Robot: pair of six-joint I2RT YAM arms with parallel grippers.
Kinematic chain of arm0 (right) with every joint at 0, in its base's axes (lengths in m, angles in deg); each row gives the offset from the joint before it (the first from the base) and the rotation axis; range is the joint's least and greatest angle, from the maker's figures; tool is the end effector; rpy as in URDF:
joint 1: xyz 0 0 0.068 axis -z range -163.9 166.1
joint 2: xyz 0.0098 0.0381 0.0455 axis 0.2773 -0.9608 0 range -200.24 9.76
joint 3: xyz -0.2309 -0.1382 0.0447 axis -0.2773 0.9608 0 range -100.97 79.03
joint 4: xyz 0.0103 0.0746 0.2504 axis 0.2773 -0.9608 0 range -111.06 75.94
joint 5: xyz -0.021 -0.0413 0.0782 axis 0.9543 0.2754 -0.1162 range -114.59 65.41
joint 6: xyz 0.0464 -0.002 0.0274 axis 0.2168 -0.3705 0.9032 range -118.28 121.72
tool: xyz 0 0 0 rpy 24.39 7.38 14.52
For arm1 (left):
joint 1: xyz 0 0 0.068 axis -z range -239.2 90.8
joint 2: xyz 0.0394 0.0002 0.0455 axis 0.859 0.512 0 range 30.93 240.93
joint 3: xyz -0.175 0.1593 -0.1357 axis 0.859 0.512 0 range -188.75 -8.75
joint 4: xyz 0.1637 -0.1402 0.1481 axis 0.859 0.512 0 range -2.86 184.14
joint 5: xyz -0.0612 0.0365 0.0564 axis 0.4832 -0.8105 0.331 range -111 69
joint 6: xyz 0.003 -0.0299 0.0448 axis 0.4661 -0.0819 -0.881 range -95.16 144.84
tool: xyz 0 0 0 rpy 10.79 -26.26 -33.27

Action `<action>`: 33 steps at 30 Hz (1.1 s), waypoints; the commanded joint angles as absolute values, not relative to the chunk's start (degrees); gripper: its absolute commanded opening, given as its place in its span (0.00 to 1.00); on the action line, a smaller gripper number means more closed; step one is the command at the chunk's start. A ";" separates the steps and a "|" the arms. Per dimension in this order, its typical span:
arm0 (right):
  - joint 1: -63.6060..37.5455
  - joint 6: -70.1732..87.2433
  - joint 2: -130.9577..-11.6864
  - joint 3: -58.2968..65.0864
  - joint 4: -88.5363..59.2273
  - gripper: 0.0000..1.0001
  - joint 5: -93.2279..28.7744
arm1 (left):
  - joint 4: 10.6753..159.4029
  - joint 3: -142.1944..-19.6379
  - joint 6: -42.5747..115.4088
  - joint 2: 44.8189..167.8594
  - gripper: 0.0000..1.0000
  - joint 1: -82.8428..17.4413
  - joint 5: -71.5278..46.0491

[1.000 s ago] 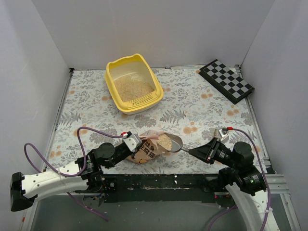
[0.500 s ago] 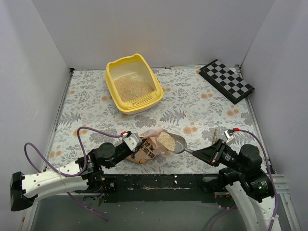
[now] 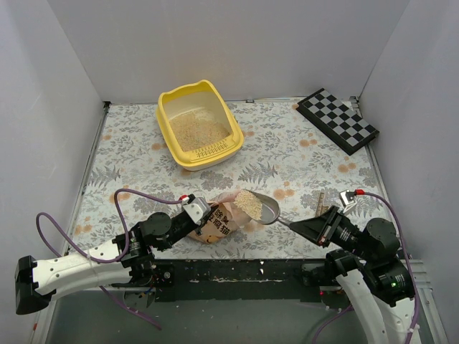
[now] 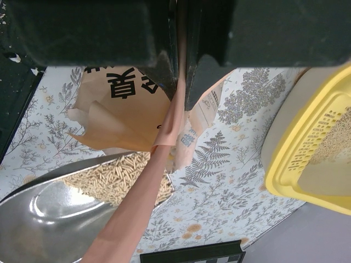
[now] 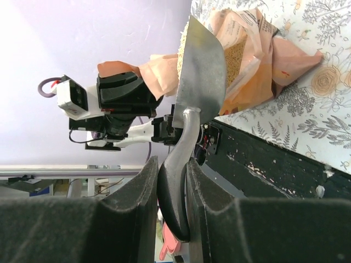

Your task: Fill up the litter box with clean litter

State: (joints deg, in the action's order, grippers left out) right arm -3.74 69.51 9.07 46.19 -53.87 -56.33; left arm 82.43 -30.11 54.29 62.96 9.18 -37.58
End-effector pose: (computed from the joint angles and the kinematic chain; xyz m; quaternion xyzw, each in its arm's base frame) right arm 0.0264 0.0295 0.2839 0.1297 0.7347 0.5870 0.3144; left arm 0.0669 -0.1409 0.2559 0.1540 0.7252 -0.4290 0.5161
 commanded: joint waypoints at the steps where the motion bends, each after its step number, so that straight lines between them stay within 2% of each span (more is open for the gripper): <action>1: -3.42 72.29 20.39 45.01 -42.99 0.01 -55.18 | 79.50 -30.28 54.90 62.05 0.00 9.44 -37.79; 9: -3.33 74.05 18.99 49.84 -28.32 0.01 -49.29 | 79.85 -30.54 54.98 61.52 0.00 9.44 -37.44; 16: -3.42 77.74 15.58 60.47 -6.44 0.01 -44.46 | 79.94 -30.72 55.07 60.99 0.00 9.44 -37.09; 22: -3.42 76.17 -4.70 62.95 17.46 0.01 -46.03 | 80.73 -31.16 55.25 60.73 0.00 9.36 -36.65; 28: -3.50 73.26 -30.63 55.58 33.82 0.01 -49.63 | 81.17 -31.42 55.51 59.50 0.00 9.44 -36.82; 33: -4.64 65.55 -45.68 44.17 32.10 0.01 -50.34 | 81.43 -31.69 55.60 59.67 0.00 9.36 -37.00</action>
State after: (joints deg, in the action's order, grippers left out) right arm -3.80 73.18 -38.88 55.57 21.08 -49.21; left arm 84.01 -30.11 54.70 60.36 9.18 -37.71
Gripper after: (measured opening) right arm 0.277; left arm 0.025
